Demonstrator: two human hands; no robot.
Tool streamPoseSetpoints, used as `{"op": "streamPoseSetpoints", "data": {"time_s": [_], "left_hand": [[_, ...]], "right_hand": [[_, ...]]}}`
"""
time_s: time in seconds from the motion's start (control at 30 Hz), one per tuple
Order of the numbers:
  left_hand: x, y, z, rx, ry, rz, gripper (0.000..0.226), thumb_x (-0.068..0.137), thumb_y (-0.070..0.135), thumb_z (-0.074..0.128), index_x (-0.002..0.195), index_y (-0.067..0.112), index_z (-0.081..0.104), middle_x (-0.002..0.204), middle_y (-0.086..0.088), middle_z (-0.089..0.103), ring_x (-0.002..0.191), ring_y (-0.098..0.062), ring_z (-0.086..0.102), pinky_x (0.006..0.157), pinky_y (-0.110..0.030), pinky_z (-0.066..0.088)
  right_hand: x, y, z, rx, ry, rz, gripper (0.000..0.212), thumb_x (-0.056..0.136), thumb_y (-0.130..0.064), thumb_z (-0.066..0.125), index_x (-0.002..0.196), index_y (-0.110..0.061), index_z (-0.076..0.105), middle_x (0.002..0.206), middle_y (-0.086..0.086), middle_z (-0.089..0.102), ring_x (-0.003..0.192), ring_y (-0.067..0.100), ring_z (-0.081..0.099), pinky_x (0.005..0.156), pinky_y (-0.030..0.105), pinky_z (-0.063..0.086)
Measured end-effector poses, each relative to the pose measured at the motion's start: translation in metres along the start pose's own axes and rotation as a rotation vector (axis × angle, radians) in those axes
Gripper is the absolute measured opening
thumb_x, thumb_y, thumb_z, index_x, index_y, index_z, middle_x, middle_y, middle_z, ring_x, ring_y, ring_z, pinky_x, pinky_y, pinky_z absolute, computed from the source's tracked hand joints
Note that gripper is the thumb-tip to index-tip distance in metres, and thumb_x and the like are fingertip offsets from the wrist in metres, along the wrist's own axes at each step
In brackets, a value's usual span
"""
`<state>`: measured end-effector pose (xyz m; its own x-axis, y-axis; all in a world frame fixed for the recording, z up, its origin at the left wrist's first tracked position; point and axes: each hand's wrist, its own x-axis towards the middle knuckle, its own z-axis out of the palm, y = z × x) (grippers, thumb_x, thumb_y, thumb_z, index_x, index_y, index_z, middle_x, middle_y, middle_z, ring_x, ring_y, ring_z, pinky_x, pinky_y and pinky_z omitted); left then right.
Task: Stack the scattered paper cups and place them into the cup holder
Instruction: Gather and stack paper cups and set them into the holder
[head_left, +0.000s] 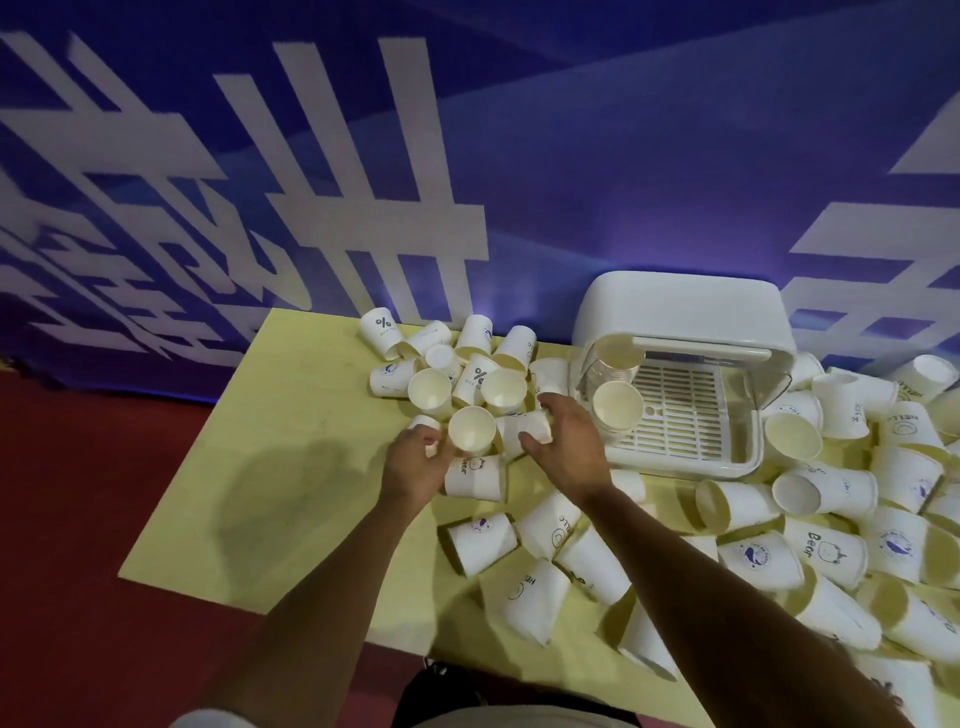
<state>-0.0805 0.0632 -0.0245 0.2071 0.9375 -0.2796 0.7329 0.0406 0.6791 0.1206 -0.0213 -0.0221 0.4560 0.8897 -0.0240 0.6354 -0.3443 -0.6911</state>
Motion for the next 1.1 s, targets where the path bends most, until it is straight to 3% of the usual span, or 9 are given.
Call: {"op": "streamPoseSetpoints", "data": {"time_s": [0.2,0.4,0.57,0.83,1.1], "left_hand": [[0.005,-0.032,-0.013,0.071,0.093,-0.049,0.032,0.081,0.016,0.074,0.111,0.006,0.068,0.110,-0.017,0.066,0.105,-0.035,0.060,0.097,-0.038,0.045],[0.015,-0.054,-0.023,0.075,-0.005,-0.185,0.052,0.075,0.026,0.079,0.122,0.011,0.060,0.119,-0.013,0.061,0.114,-0.034,0.056,0.098,-0.036,0.042],[0.024,-0.060,-0.024,0.058,-0.056,-0.275,0.073,0.081,0.029,0.076,0.142,0.009,0.042,0.136,-0.016,0.046,0.127,-0.036,0.042,0.096,-0.034,0.037],[0.031,-0.064,-0.007,-0.017,-0.082,-0.298,0.084,0.079,0.033,0.077,0.147,0.011,0.033,0.137,-0.014,0.043,0.127,-0.035,0.041,0.100,-0.043,0.043],[0.038,-0.066,0.001,-0.024,-0.061,-0.323,0.080,0.083,0.035,0.074,0.147,0.007,0.034,0.139,-0.017,0.045,0.125,-0.038,0.045,0.101,-0.044,0.041]], "right_hand": [[-0.001,-0.018,0.038,-0.041,-0.090,-0.062,0.059,0.081,-0.037,0.075,0.130,-0.012,0.055,0.124,0.009,0.063,0.113,0.027,0.057,0.096,0.042,0.049],[0.001,-0.025,0.070,-0.205,-0.135,-0.166,0.071,0.076,-0.039,0.078,0.135,-0.010,0.052,0.131,0.013,0.055,0.119,0.032,0.051,0.103,0.042,0.043],[0.009,-0.032,0.086,-0.320,-0.101,-0.164,0.072,0.075,-0.040,0.080,0.131,-0.006,0.052,0.123,0.016,0.057,0.111,0.035,0.055,0.096,0.043,0.047],[0.012,-0.038,0.102,-0.375,-0.089,-0.083,0.077,0.081,-0.040,0.076,0.142,-0.011,0.041,0.137,0.014,0.047,0.121,0.031,0.050,0.100,0.040,0.045],[0.019,-0.040,0.105,-0.358,-0.076,-0.051,0.076,0.081,-0.043,0.075,0.142,-0.013,0.041,0.133,0.012,0.049,0.118,0.028,0.050,0.099,0.038,0.045]]}}
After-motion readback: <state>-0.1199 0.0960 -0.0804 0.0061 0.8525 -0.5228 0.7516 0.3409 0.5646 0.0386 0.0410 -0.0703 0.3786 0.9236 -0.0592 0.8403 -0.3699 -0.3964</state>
